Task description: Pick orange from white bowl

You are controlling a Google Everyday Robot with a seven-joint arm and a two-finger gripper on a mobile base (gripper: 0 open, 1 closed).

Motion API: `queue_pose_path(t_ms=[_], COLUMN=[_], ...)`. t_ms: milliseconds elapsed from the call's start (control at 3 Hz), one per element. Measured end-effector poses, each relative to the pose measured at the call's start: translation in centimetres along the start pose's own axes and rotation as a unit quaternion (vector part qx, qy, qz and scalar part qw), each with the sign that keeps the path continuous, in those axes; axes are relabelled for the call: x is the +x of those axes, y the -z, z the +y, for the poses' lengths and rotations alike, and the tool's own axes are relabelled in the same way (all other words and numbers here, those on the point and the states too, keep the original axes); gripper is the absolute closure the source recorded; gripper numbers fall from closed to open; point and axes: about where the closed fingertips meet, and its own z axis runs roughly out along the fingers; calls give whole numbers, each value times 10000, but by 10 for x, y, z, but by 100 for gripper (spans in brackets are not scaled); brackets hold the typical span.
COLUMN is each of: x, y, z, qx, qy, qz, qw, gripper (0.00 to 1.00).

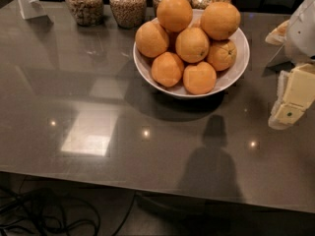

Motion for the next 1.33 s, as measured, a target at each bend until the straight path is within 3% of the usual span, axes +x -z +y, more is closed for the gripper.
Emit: queue_pose_path(t_ms=[333, 667, 1000, 1333], x=[0, -11, -28, -44], y=[0, 6, 12, 12], z=[0, -16, -53, -93], qx=[0, 250, 551, 659], qy=[0, 79, 181, 209], qz=[-1, -388, -1081, -1758], qw=[10000, 9989, 9924, 9820], gripper=[0, 0, 0, 0])
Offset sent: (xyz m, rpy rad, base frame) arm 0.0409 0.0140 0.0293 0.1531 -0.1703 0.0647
